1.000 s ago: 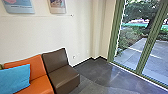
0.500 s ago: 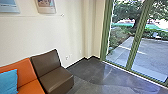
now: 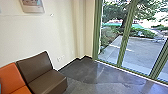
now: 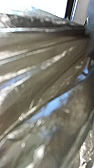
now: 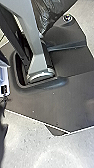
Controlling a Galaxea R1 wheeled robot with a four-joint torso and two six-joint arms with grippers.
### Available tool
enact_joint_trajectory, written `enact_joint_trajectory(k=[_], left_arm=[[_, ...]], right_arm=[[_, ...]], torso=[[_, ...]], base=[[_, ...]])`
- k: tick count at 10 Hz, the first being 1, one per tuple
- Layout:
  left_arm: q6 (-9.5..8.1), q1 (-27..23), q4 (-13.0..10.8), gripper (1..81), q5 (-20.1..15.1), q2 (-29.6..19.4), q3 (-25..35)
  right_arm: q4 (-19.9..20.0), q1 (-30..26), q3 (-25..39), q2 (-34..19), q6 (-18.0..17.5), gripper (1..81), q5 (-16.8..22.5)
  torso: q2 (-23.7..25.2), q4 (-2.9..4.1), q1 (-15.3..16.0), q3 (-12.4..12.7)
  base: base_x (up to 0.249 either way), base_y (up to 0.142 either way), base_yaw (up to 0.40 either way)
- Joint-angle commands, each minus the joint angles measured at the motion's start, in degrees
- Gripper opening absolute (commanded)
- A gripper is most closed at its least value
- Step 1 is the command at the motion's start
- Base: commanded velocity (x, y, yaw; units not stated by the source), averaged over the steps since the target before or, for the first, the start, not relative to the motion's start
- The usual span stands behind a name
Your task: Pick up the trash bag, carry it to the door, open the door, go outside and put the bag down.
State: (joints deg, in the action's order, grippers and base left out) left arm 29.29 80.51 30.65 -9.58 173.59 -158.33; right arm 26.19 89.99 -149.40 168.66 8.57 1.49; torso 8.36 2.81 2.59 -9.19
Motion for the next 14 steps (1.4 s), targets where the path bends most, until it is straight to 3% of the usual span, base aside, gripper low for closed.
enact_joint_trajectory(k=[1,5,14], left_arm=[[0.06,-3.47,-0.06,1.0,-4.13,0.44,-0.05],[-0.03,-3.38,0.38,1.0,-4.13,-0.79,-0.05],[0.15,-3.38,-0.06,1.0,-4.04,-1.23,-0.05]], right_arm=[[-0.60,-1.26,0.17,0.82,0.22,81.1,4.40],[-2.81,-0.99,0.61,1.80,1.01,81.1,4.23],[-2.28,-0.11,-0.10,3.11,0.48,81.1,2.12]], torso=[[0.00,0.00,0.00,0.00],[0.00,0.00,0.00,0.00],[0.00,0.00,-0.02,0.00]], base=[[0.000,0.000,-0.243],[0.000,0.000,-0.244],[0.000,0.000,-0.248]])
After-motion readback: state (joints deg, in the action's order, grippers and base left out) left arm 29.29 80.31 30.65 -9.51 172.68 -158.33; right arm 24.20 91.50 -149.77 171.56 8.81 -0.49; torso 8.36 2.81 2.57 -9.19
